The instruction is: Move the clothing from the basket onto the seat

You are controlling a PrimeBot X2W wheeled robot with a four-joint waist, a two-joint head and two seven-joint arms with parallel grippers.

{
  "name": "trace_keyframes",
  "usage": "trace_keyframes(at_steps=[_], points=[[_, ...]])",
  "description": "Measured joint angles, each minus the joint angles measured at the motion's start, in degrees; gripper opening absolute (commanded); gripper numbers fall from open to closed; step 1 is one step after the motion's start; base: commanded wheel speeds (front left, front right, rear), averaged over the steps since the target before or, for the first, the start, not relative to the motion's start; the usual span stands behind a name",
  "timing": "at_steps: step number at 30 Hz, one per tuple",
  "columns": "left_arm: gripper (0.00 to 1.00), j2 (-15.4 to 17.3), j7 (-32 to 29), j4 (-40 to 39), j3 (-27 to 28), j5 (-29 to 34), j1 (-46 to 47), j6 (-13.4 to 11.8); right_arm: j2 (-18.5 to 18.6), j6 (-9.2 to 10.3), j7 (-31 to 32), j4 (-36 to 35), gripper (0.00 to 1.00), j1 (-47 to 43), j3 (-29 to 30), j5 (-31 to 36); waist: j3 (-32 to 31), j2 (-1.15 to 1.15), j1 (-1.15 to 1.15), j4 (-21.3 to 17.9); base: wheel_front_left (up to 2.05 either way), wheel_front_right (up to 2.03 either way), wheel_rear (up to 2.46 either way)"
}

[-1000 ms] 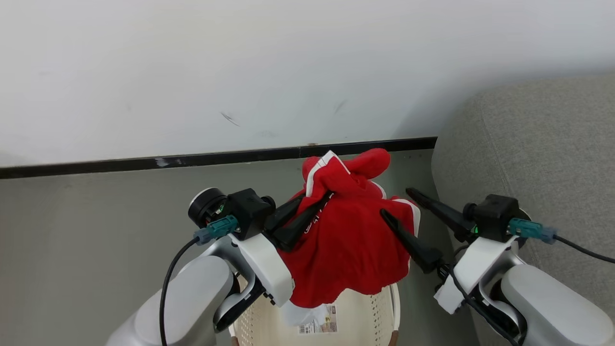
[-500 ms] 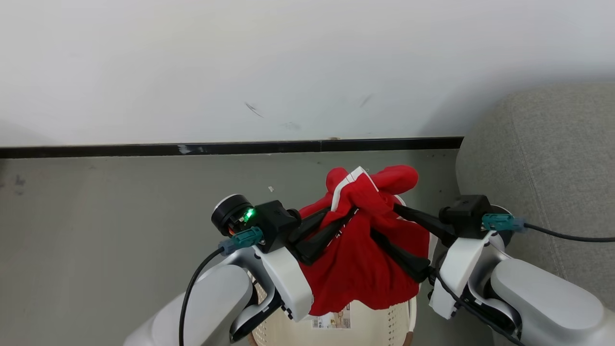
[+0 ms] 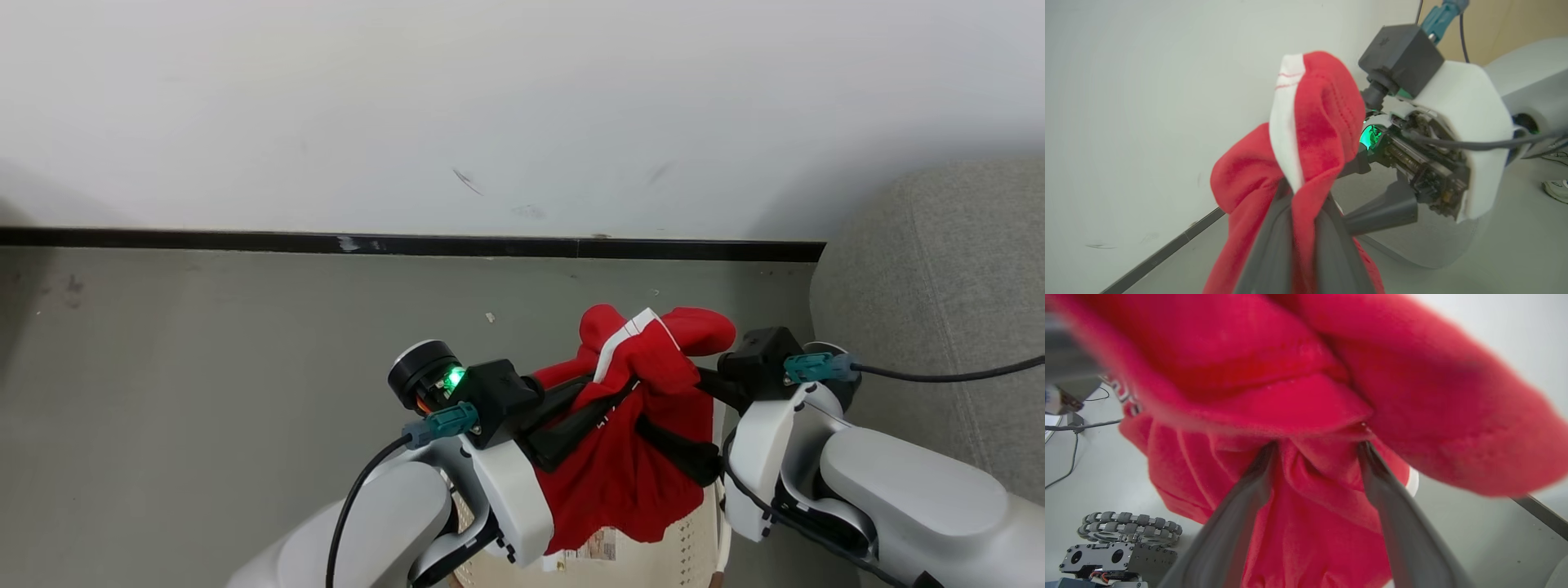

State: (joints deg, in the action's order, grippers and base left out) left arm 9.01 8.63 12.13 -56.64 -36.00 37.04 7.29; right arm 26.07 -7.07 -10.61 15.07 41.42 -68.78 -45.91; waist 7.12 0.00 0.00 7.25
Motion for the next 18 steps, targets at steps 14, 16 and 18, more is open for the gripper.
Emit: trace_keyframes(at_steps=[14,16,18], points=[[0.0,0.6,0.0,0.5,0.0,-1.8,0.0,0.0,-0.3,0.0,-2.6,2.3,0.0,2.9,-3.3,-1.5,-0.5,0.0,0.0,0.3,0.0,0.0,0.0],[0.0,0.8,0.1,0.9,0.3,-2.1,0.0,0.0,-0.2,0.0,-3.0,2.4,0.0,3.2,-3.3,-1.5,-0.5,0.0,0.0,0.2,0.0,0.0,0.0],[0.0,0.8,0.1,1.4,0.6,-2.7,0.0,0.0,-0.2,0.0,-3.1,2.5,0.0,3.5,-3.2,-1.9,-0.4,0.0,0.0,0.0,0.0,0.0,0.0]])
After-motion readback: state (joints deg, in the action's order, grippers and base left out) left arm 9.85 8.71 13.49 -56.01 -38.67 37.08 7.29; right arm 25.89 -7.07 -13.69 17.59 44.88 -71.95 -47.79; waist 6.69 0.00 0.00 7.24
